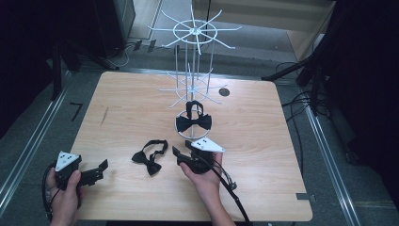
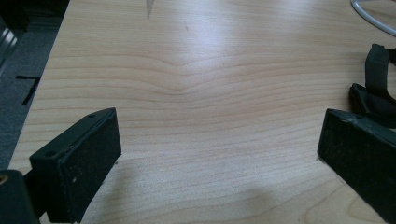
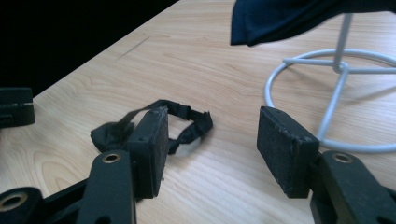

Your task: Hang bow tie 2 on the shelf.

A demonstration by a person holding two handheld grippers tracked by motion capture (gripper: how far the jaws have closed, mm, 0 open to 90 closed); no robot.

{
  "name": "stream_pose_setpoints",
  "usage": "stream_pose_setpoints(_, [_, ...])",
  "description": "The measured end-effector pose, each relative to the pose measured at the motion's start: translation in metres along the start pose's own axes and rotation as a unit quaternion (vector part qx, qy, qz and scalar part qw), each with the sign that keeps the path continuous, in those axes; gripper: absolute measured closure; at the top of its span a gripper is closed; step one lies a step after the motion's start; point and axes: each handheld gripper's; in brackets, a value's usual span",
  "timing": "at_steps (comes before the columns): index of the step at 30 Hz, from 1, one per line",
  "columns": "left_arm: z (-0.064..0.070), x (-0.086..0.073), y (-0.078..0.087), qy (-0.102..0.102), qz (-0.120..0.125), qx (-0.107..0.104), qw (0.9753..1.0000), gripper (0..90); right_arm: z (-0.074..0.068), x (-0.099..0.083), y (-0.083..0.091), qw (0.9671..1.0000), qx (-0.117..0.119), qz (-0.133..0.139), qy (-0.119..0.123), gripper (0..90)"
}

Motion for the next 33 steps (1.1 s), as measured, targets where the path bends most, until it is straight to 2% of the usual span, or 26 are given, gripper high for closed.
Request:
stream_pose_setpoints(8, [0.000,0.000,0.000,0.000,0.000,-0.001,1.0000,0.0,-0.004,0.003,-0.025,0.9998,-0.004,-0.017,0.000,47.4])
stream_pose_setpoints(18, [0.000,0.000,0.000,0.000,0.000,-0.001,1.0000,0.0,-0.003,0.001,-0.055,0.9988,-0.017,-0.041,-0.020,49.6])
stream_pose_setpoints(29, [0.000,0.000,0.000,0.001,-0.001,-0.001,1.0000,0.0,-0.003,-0.001,-0.076,0.9964,-0.035,-0.070,-0.034,50.2])
stream_pose_setpoints(33, [0.000,0.000,0.000,0.002,-0.001,-0.001,1.0000,0.0,-0.001,-0.005,-0.079,0.9952,-0.042,-0.082,-0.032,56.3])
Point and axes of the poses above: each handheld gripper's, and its own axes: y roughly backward along the jaws, x roughly out of its top, z roughly to its right, and after that the axes turned 9 degrees about x, right-handed
